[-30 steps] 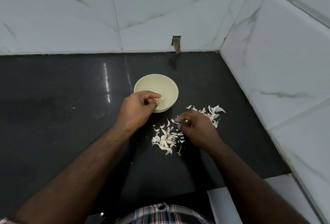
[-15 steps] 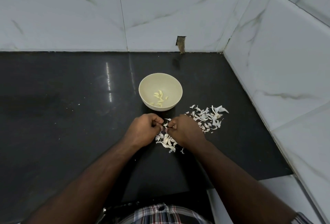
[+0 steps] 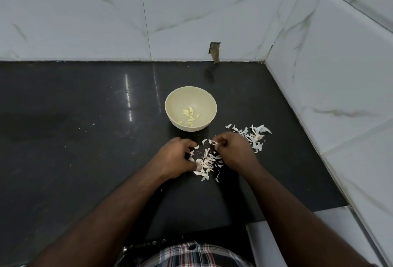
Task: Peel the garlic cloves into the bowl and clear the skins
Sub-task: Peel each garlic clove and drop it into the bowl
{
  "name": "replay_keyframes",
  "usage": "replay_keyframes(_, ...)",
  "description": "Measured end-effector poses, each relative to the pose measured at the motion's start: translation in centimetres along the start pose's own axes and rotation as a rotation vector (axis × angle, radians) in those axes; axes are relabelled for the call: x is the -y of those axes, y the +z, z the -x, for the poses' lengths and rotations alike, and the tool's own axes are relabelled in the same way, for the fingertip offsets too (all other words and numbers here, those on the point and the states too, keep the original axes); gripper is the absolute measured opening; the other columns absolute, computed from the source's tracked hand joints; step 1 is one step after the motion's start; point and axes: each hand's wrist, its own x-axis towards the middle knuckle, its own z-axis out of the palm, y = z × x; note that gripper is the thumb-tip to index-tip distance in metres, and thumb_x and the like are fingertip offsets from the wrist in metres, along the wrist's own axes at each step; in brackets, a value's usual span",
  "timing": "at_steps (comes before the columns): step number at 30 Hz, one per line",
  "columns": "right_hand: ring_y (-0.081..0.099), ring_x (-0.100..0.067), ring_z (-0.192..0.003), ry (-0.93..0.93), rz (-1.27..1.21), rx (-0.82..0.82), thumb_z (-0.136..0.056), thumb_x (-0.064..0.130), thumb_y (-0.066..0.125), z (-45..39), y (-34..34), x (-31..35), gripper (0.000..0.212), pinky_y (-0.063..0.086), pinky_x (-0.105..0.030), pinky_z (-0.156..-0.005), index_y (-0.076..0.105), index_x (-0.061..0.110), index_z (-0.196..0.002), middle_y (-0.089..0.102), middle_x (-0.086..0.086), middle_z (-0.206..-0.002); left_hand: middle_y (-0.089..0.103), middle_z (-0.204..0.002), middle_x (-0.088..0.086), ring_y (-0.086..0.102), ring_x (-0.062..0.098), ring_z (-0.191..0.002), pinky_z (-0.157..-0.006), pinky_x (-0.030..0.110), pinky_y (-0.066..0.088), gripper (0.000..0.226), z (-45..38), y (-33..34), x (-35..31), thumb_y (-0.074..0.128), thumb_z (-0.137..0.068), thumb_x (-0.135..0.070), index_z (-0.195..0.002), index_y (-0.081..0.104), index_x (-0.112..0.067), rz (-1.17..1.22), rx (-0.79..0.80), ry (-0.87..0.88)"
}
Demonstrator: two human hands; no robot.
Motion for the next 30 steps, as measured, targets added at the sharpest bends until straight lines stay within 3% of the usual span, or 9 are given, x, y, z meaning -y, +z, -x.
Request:
replay_keyframes(2, 0.066, -0.014, -0.098, 0.005, 0.051, 0.018, -0.091, 0.012, 0.061, 0.2, 0.2, -0.1, 0.022, 0.041, -0.018, -0.077, 0.073, 0.019, -0.107, 0.073, 0.003, -0.104, 0.045, -0.13, -0.001, 0.052, 0.013, -0.115, -0.098, 0.024, 0.043, 0.095, 0.1, 0.4, -0.1, 0.089, -0.068, -0.045, -0.149, 0.042, -0.027, -0.075, 0.072, 0.002)
replay_keyframes(5, 0.068, -0.013, -0.09, 0.005, -0.021, 0.056, -0.088, 0.012, 0.061, 0.5, 0.7, 0.2, 0.02, 0.05, -0.024, -0.084, 0.073, 0.023, -0.1, 0.074, 0.004, -0.098, 0.036, -0.139, 0.002, 0.046, 0.021, -0.128, -0.105, 0.029, 0.041, 0.104, 0.1, 1.1, -0.3, 0.09, -0.068, -0.041, -0.154, 0.033, -0.026, -0.132, 0.081, 0.001)
replay_keyframes(7, 0.072, -0.015, -0.078, 0.004, -0.159, 0.07, -0.086, 0.014, 0.062, 0.6, 0.9, 0.3, 0.017, 0.058, -0.039, -0.085, 0.069, 0.029, -0.089, 0.074, 0.003, -0.084, 0.039, -0.137, 0.001, 0.048, 0.02, -0.126, -0.103, 0.028, 0.042, 0.096, -0.2, 1.4, -0.4, 0.087, -0.072, -0.038, -0.152, 0.037, -0.026, -0.115, 0.025, 0.009)
replay_keyframes(9, 0.072, -0.015, -0.075, 0.004, -0.227, 0.031, -0.084, 0.02, 0.063, 0.4, 0.6, 0.0, 0.014, 0.06, -0.046, -0.081, 0.067, 0.033, -0.082, 0.073, 0.003, -0.078, 0.044, -0.133, 0.0, 0.051, 0.018, -0.122, -0.101, 0.026, 0.043, 0.085, -0.4, 1.5, -0.2, 0.085, -0.075, -0.037, -0.148, 0.043, -0.025, -0.086, -0.035, 0.013)
replay_keyframes(14, 0.07, -0.015, -0.068, 0.066, -0.274, -0.065, -0.088, 0.018, 0.064, 0.1, -0.3, -1.5, 0.014, 0.061, -0.047, -0.075, 0.068, 0.031, -0.082, 0.071, 0.006, -0.07, 0.05, -0.124, -0.003, 0.054, 0.014, -0.117, -0.098, 0.024, 0.043, 0.068, -0.5, 1.6, 0.4, 0.079, -0.081, -0.041, -0.142, 0.052, -0.026, -0.06, -0.09, 0.046)
replay_keyframes(20, 0.071, -0.02, -0.066, 0.15, -0.453, -0.069, -0.089, 0.005, 0.062, 0.5, -0.2, -1.7, 0.015, 0.062, -0.046, -0.072, 0.067, 0.018, -0.092, 0.072, -0.006, -0.075, 0.05, -0.114, -0.007, 0.054, 0.013, -0.111, -0.097, 0.034, 0.048, 0.036, -0.6, 2.3, -0.2, 0.063, -0.096, -0.036, -0.131, 0.063, -0.034, -0.082, -0.175, 0.149)
replay_keyframes(25, 0.072, -0.019, -0.067, 0.177, -0.456, -0.107, -0.088, 0.003, 0.058, 0.9, -0.6, -2.1, 0.017, 0.063, -0.041, -0.07, 0.065, 0.019, -0.091, 0.071, -0.006, -0.078, 0.05, -0.111, -0.005, 0.052, 0.018, -0.108, -0.088, 0.038, 0.052, 0.032, -0.8, 3.1, -0.6, 0.056, -0.098, -0.033, -0.128, 0.065, -0.04, -0.195, -0.199, 0.21)
replay_keyframes(30, 0.074, -0.025, -0.072, 0.151, -0.46, -0.085, -0.089, 0.003, 0.06, 0.9, -0.3, -2.4, 0.015, 0.062, -0.046, -0.075, 0.065, 0.016, -0.089, 0.071, -0.006, -0.077, 0.051, -0.109, -0.004, 0.052, 0.019, -0.107, -0.087, 0.04, 0.053, 0.021, -0.8, 3.0, -0.7, 0.058, -0.096, -0.032, -0.112, 0.069, -0.036, -0.227, -0.2, 0.188)
